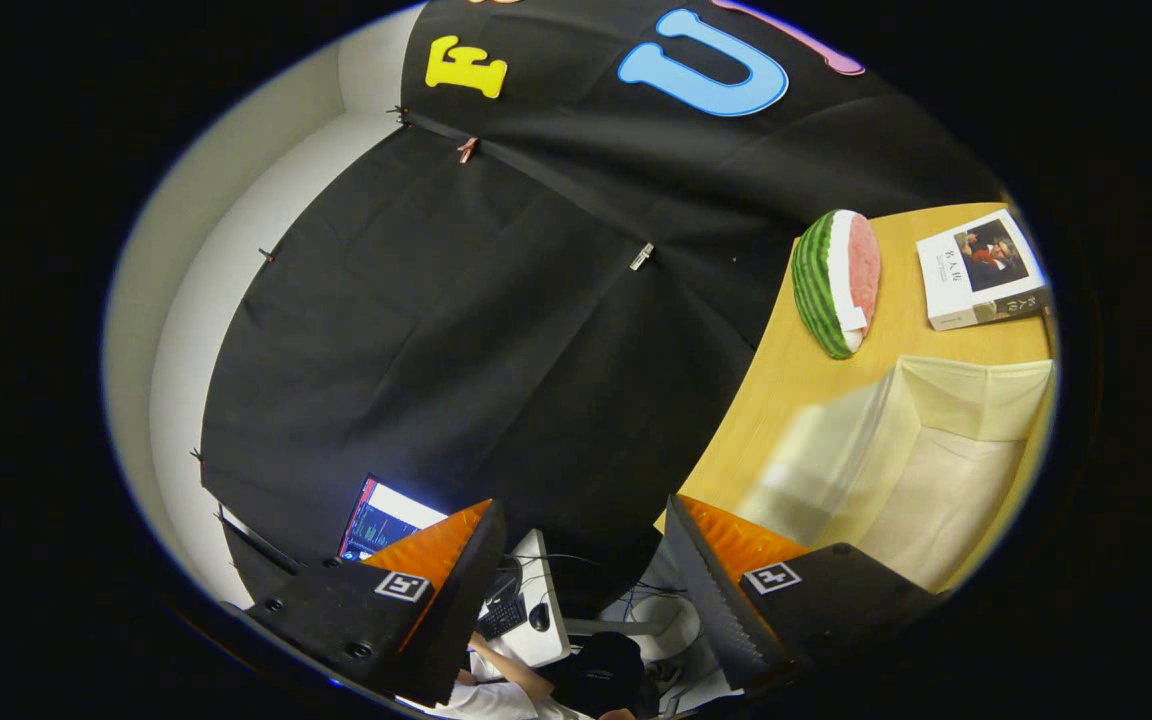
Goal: Open the storage box then place both shoes into the box .Put the left shoe in first, then the right shoe, with the right side of both shoes facing outward in a uniform manner.
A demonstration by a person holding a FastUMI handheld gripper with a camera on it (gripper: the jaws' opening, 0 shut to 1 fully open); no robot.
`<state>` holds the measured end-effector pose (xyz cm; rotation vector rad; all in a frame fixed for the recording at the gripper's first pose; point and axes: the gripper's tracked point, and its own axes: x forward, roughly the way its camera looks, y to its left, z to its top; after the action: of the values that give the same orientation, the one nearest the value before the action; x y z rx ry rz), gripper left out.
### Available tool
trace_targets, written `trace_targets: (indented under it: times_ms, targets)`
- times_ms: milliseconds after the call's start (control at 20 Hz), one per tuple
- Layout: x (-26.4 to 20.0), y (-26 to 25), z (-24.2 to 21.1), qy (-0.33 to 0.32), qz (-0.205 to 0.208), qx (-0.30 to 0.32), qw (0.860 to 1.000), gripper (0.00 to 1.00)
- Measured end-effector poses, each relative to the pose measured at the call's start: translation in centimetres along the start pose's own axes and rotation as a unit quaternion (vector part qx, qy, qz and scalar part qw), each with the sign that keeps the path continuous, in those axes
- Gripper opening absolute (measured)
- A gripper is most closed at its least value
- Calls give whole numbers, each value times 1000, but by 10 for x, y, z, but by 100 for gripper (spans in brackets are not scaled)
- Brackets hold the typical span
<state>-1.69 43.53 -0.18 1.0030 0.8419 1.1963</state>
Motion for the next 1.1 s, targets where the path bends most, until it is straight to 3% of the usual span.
trace_targets:
  times_ms: [150,450,700,850,1100]
  targets:
    - [-34,-13,16,-36,-29,-6,999,98]
    - [-134,-46,26,-115,-143,-56,981,98]
    - [-219,-82,24,-166,-266,-131,940,98]
    - [-257,-93,2,-182,-317,-136,921,98]
    - [-305,-161,-49,-140,-417,-155,884,98]
